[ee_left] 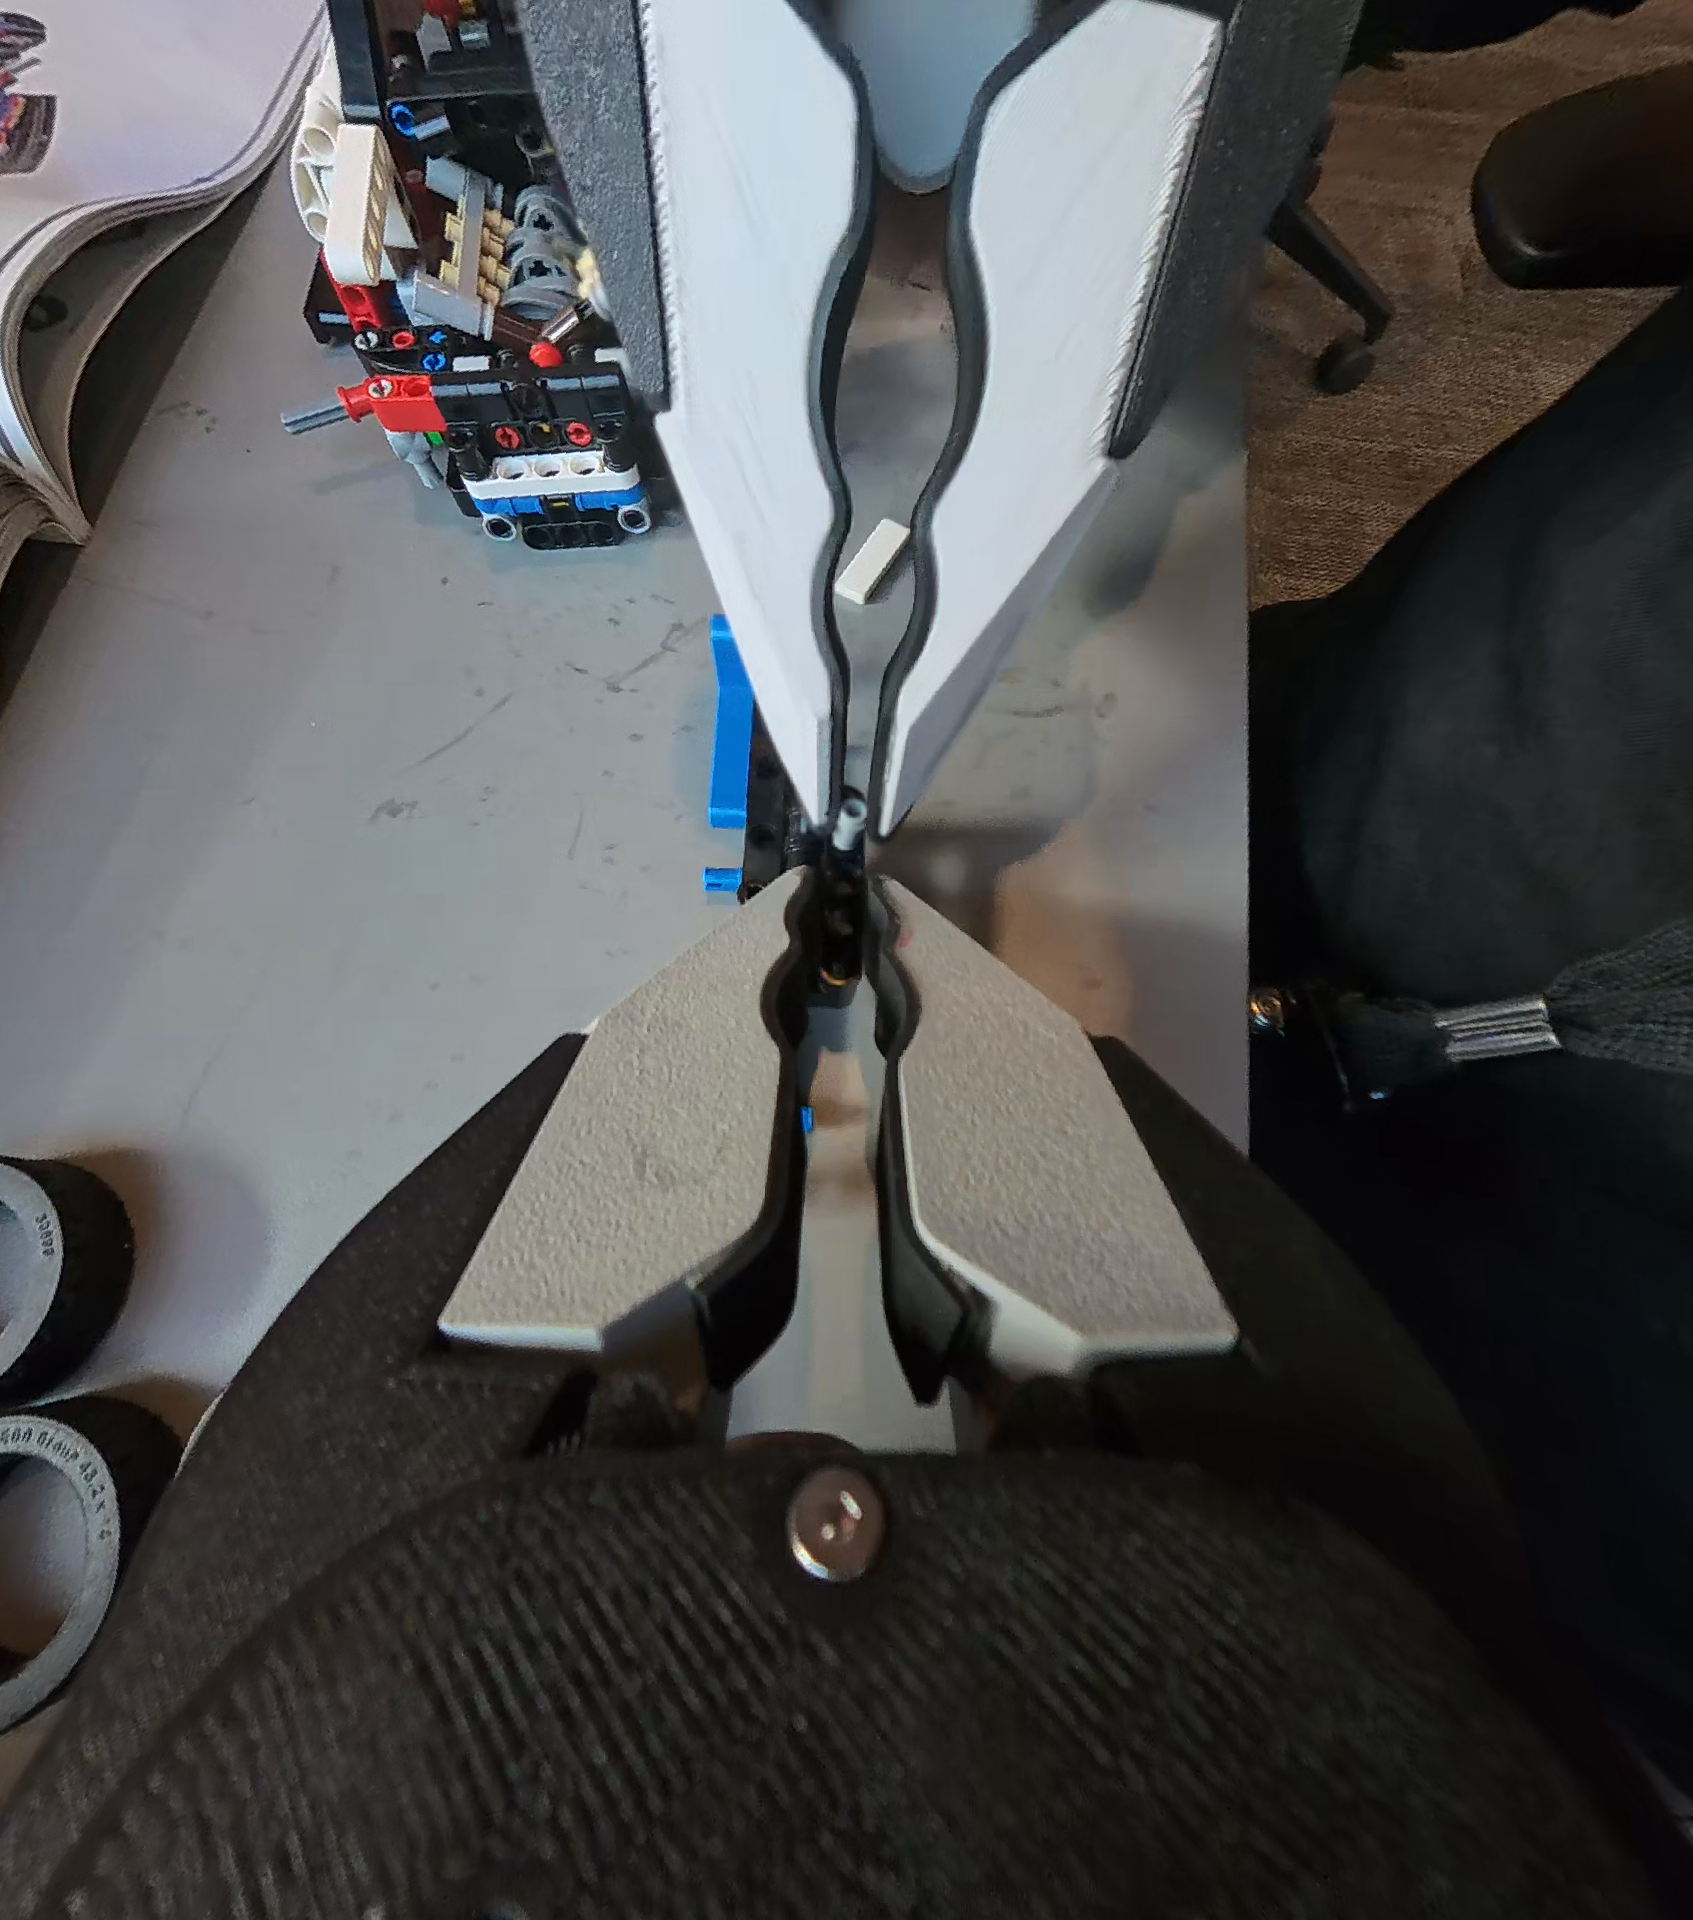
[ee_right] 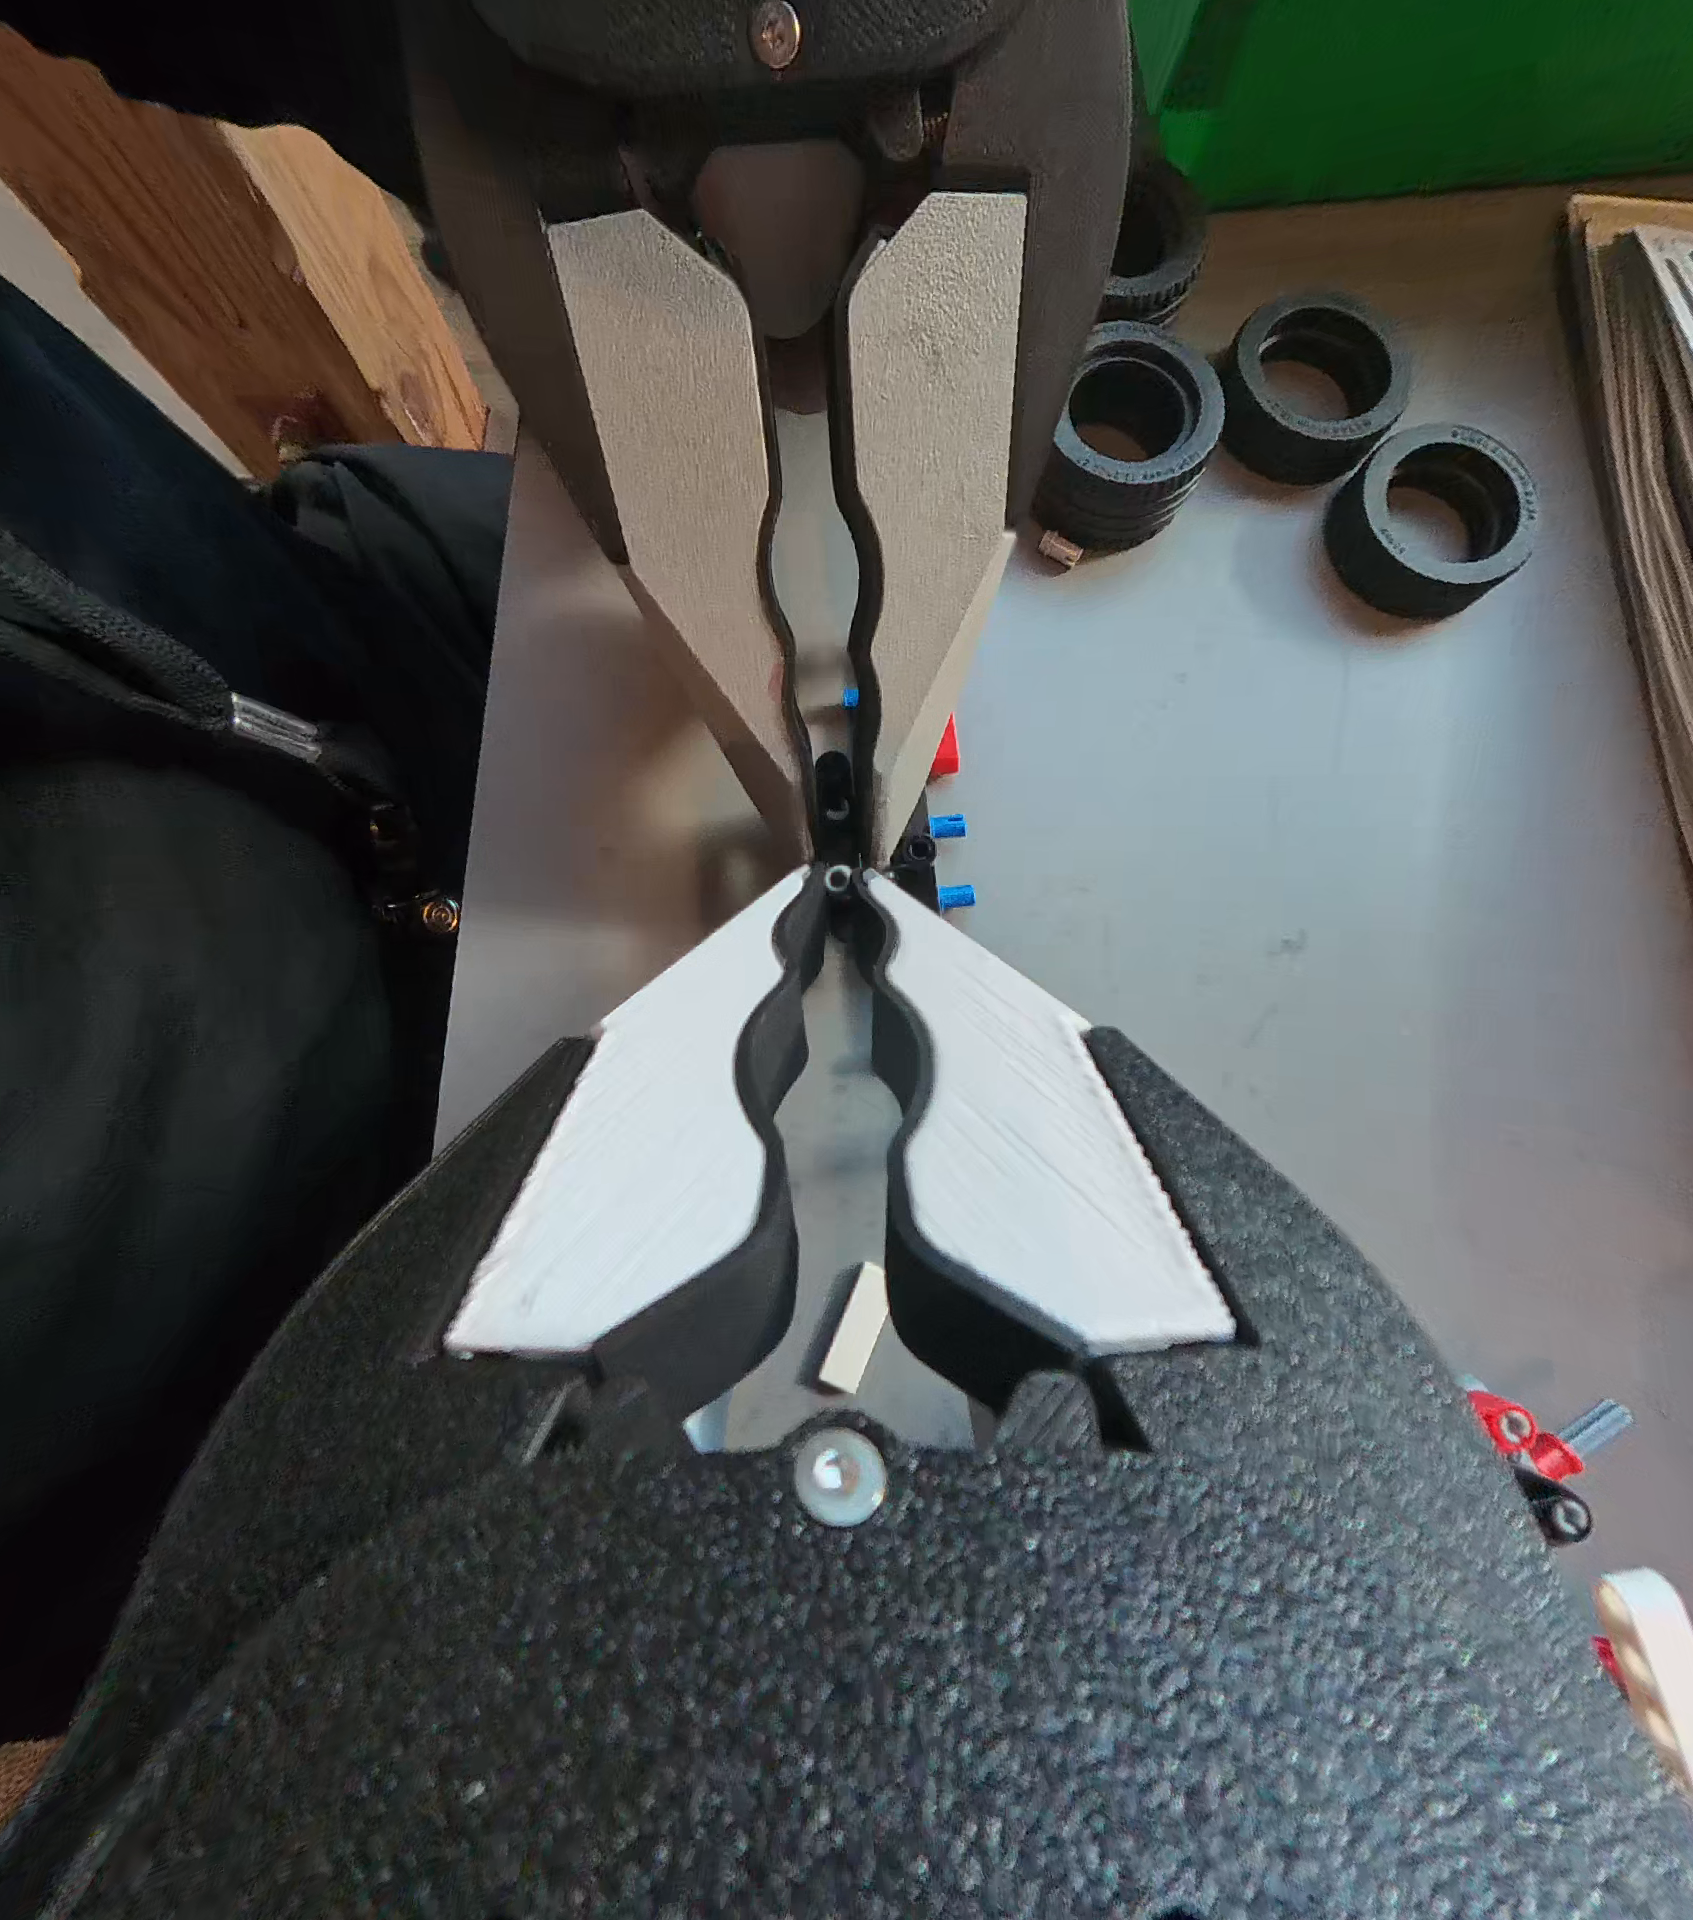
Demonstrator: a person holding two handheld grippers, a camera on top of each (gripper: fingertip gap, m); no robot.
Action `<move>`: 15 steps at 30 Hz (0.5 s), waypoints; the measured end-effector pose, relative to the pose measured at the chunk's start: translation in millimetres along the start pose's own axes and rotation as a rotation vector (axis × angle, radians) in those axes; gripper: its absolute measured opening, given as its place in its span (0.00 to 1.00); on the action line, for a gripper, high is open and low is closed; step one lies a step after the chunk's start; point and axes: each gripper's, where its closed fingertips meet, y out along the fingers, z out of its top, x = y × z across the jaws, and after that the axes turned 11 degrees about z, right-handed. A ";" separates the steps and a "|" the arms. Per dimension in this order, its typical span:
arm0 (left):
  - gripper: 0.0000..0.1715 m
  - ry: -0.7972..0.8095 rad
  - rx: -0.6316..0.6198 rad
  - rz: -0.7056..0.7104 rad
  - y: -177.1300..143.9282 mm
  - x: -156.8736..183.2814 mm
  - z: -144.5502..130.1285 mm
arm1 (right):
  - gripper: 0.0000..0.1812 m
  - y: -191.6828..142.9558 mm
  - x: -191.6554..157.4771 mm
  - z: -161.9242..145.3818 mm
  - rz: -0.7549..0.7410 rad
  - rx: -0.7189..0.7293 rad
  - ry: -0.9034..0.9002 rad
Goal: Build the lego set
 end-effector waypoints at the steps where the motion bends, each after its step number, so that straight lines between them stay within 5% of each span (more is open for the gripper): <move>1: 0.03 -0.006 0.000 -0.002 -0.2 -0.4 0.0 | 0.02 -1.0 0.1 -0.9 -0.005 0.009 -0.004; 15: 0.03 -0.015 -0.001 0.002 0.6 -2.3 0.5 | 0.02 -0.9 1.6 -4.1 0.030 -0.197 0.024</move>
